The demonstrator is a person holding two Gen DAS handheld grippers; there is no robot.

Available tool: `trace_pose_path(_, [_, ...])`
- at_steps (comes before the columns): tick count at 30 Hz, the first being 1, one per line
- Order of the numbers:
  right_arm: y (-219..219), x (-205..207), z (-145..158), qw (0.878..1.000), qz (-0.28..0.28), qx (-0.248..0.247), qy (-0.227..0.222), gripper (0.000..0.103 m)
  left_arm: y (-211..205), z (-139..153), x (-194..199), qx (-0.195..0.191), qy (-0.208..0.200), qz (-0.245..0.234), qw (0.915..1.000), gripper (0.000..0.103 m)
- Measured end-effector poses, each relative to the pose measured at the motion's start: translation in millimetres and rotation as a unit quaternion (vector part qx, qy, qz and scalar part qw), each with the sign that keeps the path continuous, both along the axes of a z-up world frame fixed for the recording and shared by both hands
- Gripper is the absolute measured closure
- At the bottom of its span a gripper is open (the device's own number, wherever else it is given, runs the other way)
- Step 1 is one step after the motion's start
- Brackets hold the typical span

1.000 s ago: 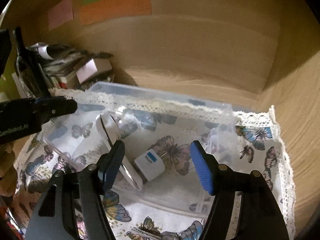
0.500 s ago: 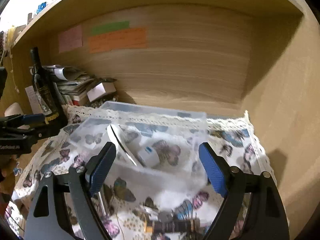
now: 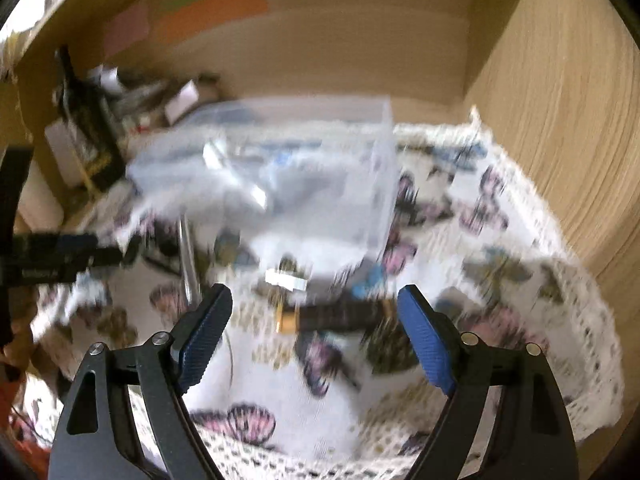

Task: Organize rigid objects

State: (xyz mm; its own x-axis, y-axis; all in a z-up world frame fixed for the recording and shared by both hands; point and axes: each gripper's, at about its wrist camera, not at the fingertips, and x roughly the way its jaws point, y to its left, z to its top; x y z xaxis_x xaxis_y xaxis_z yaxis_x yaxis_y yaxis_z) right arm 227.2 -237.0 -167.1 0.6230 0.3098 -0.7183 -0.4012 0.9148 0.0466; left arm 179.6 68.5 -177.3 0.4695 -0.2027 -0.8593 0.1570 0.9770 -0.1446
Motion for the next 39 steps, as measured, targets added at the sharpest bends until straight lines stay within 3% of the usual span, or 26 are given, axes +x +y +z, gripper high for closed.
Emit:
trace_pose_path(10, [-15.7,-4.1,-6.6,1.000,-0.029,0.000,-0.012,0.020,-5.7,-3.8,1.9,0.003,-0.005,0.001,1.0000,0.037])
trace_pose_path(13, [-23.5,-1.0,-9.7,0.999,-0.035,0.003,-0.006,0.020,-7.5,-7.1,8.1,0.013,-0.006,0.010,0.9998,0.048])
trace_pose_path(17, [-30.9,2.3,-15.0,0.999,-0.048,-0.003,0.002,0.021,-8.7,-6.7,10.0,0.010,-0.012,0.006,0.9999,0.076])
trace_pose_path(20, [-34.3,3.9,-17.4,0.999,-0.052,0.000,0.007,0.035,-11.4,-7.5,9.6,0.013,-0.015,0.000,0.9998,0.085])
trace_pose_path(21, [-35.0,4.6,-17.9,0.999,-0.054,-0.001,0.006,0.038,-12.2,-7.5,9.4,0.014,-0.017,-0.002,0.9998,0.085])
trace_pose_path(25, [-42.0,13.2,-20.2,0.997,-0.074,0.012,0.022,0.073,-8.2,-3.9,8.6,0.012,-0.029,0.008,0.9995,0.085])
trace_pose_path(26, [-43.3,14.4,-19.6,0.997,-0.074,0.016,0.024,0.076,-5.5,-1.3,7.8,0.011,-0.033,0.012,0.9993,0.085])
trace_pose_path(31, [-45.8,11.8,-8.9,0.997,-0.072,0.030,0.008,0.076,4.5,19.3,3.4,-0.002,-0.058,0.028,0.9979,0.085])
trace_pose_path(39, [-35.2,13.2,22.4,0.997,-0.050,0.044,-0.040,0.077,-2.6,50.9,-0.3,-0.023,-0.098,0.012,0.9948,0.085])
